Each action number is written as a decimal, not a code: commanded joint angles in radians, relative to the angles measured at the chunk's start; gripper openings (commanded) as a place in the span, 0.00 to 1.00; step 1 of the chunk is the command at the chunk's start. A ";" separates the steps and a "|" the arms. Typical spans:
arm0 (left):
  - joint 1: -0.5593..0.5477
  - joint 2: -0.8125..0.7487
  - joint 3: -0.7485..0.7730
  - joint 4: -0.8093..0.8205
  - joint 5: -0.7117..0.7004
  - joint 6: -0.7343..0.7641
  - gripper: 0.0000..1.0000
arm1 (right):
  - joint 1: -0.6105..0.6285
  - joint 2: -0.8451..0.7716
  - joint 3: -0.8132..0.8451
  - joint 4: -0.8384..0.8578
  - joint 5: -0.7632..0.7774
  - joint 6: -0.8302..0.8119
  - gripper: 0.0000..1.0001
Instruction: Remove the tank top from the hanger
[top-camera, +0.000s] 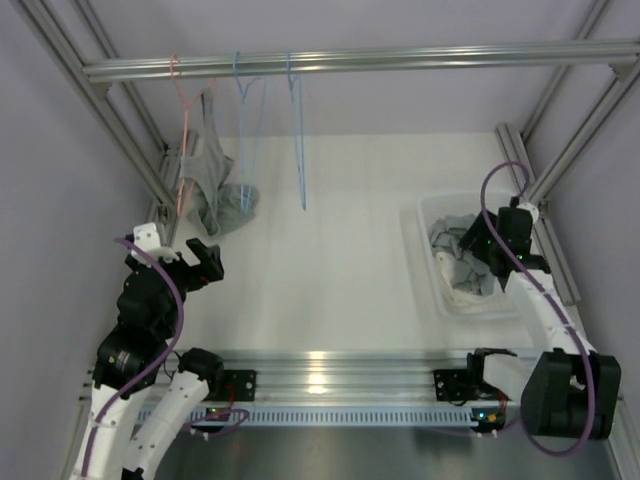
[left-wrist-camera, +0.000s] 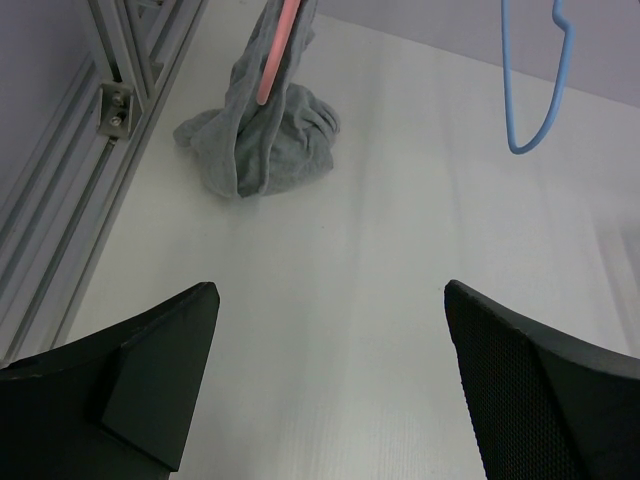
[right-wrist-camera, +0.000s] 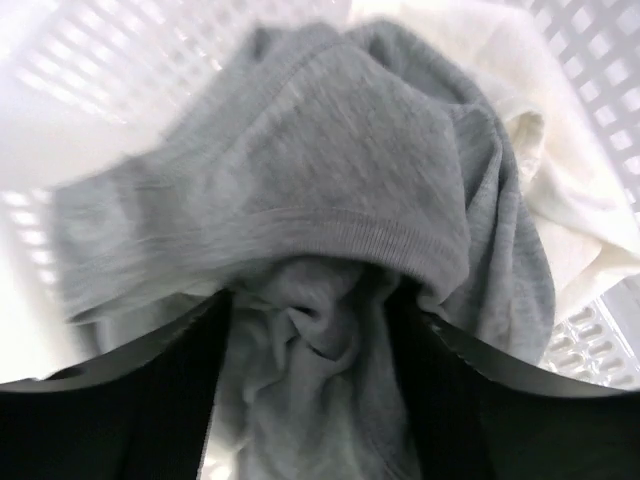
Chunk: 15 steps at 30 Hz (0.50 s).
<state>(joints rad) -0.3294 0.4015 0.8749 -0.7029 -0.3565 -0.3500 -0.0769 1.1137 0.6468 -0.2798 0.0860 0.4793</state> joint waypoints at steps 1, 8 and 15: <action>0.003 0.000 -0.004 0.049 -0.001 -0.004 0.99 | -0.012 -0.130 0.126 -0.073 0.032 -0.033 0.72; 0.016 0.028 0.001 0.049 -0.013 -0.015 0.99 | -0.012 -0.225 0.241 -0.205 0.081 -0.093 0.80; 0.036 0.060 0.009 0.045 -0.087 0.006 0.99 | 0.186 -0.342 0.358 -0.262 -0.008 -0.240 0.99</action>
<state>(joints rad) -0.3027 0.4381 0.8749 -0.7025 -0.3878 -0.3527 -0.0345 0.8158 0.9131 -0.4797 0.0834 0.3363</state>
